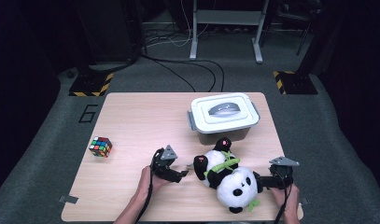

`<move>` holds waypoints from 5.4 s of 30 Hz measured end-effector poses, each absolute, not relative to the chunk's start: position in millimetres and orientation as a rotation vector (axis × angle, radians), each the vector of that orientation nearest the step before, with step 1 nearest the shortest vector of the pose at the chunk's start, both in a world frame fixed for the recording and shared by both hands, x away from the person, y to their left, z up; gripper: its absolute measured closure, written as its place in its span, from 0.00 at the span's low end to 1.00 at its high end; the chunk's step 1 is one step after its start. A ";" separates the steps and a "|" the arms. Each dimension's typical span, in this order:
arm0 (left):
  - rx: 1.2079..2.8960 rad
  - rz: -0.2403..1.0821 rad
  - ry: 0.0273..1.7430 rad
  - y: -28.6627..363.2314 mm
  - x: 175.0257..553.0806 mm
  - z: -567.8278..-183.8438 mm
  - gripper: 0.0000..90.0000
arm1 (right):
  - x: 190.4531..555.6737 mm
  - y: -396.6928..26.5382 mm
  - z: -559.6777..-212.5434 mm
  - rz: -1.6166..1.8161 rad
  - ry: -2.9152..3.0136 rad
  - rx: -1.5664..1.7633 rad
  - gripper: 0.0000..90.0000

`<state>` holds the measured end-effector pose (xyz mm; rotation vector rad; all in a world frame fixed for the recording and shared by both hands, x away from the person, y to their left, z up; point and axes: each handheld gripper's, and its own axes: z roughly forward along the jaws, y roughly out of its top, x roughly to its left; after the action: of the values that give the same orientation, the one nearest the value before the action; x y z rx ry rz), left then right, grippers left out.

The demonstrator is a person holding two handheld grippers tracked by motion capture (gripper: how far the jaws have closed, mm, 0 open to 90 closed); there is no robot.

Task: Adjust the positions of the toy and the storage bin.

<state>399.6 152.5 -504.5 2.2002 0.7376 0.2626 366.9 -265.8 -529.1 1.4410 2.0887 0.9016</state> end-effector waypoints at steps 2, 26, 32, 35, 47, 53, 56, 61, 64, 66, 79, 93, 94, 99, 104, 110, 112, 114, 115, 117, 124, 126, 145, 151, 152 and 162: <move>2.198 0.245 0.712 146.1 400.1 -506.9 0.24 | 366.8 -265.8 -529.1 0.902 2.088 1.442 0.03; 2.214 0.237 0.603 130.8 383.8 -512.2 1.00 | 366.6 -266.9 -528.9 0.896 2.088 1.437 0.04; 2.165 0.222 0.668 152.2 377.3 -516.5 1.00 | 366.6 -266.9 -528.9 0.895 2.085 1.438 0.04; 2.129 0.222 0.702 163.7 374.4 -515.7 1.00 | 366.7 -266.8 -528.9 0.895 2.084 1.440 0.04; 2.049 0.233 0.851 200.4 373.9 -518.0 1.00 | 366.7 -266.7 -528.9 0.893 2.083 1.440 0.04; 2.003 0.238 0.910 226.3 378.6 -514.3 1.00 | 366.6 -266.7 -528.9 0.893 2.083 1.441 0.04; 2.005 0.259 0.919 241.3 380.7 -511.3 1.00 | 366.6 -266.7 -528.8 0.893 2.084 1.440 0.04; 1.998 0.274 0.965 266.3 379.8 -510.1 1.00 | 366.6 -266.7 -528.9 0.893 2.083 1.440 0.04; 1.955 0.281 1.028 290.1 380.1 -510.2 1.00 | 366.6 -266.8 -528.9 0.893 2.084 1.440 0.04; 1.945 0.274 1.060 295.5 379.5 -508.4 0.99 | 366.7 -266.7 -528.9 0.893 2.082 1.441 0.04; 1.825 0.305 1.148 303.0 361.5 -465.0 0.30 | 366.6 -266.6 -528.9 0.893 2.082 1.442 0.04; 1.934 0.397 0.959 243.8 353.0 -405.4 0.13 | 366.6 -266.6 -528.9 0.893 2.082 1.442 0.04; 1.940 0.401 0.947 237.4 353.6 -404.0 0.13 | 366.6 -266.6 -528.9 0.893 2.082 1.442 0.04; 2.058 0.425 0.895 182.6 355.7 -404.9 0.20 | 366.7 -266.5 -528.9 0.894 2.080 1.444 0.04; 2.136 0.451 0.941 153.6 361.4 -418.3 0.44 | 366.7 -266.8 -528.8 0.895 2.083 1.443 0.04; 2.143 0.515 0.958 155.9 364.2 -436.3 0.78 | 366.6 -266.8 -528.9 0.895 2.083 1.443 0.04; 2.147 0.526 0.930 157.3 362.8 -437.4 0.82 | 366.6 -266.7 -528.9 0.895 2.083 1.443 0.04; 2.141 0.522 0.900 160.9 362.4 -437.2 0.84 | 366.6 -266.8 -528.9 0.895 2.083 1.443 0.04; 2.131 0.509 0.891 162.7 362.7 -437.0 0.84 | 366.6 -266.8 -528.8 0.895 2.083 1.443 0.04; 2.125 0.480 0.859 168.0 364.1 -435.3 0.85 | 366.6 -266.8 -528.8 0.895 2.083 1.443 0.04; 2.102 0.432 0.814 196.1 375.1 -428.2 0.85 | 366.6 -266.7 -528.8 0.894 2.082 1.443 0.04; 2.095 0.428 0.805 205.6 378.7 -426.7 0.85 | 366.7 -266.7 -528.8 0.894 2.082 1.443 0.04; 2.118 0.407 0.758 264.7 423.4 -415.8 0.85 | 366.7 -266.3 -528.9 0.894 2.077 1.447 0.04; 2.122 0.378 0.742 273.0 439.6 -415.7 0.85 | 366.7 -266.4 -528.8 0.894 2.077 1.447 0.04; 2.125 0.376 0.741 274.4 442.4 -416.1 0.85 | 366.7 -266.4 -528.8 0.895 2.077 1.447 0.04; 2.174 0.366 0.722 294.2 465.7 -419.5 0.85 | 366.7 -266.4 -528.8 0.894 2.077 1.449 0.04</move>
<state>465.7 294.2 -419.5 2.1739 0.7222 0.3659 366.7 -266.4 -528.8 1.4487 2.0766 0.8945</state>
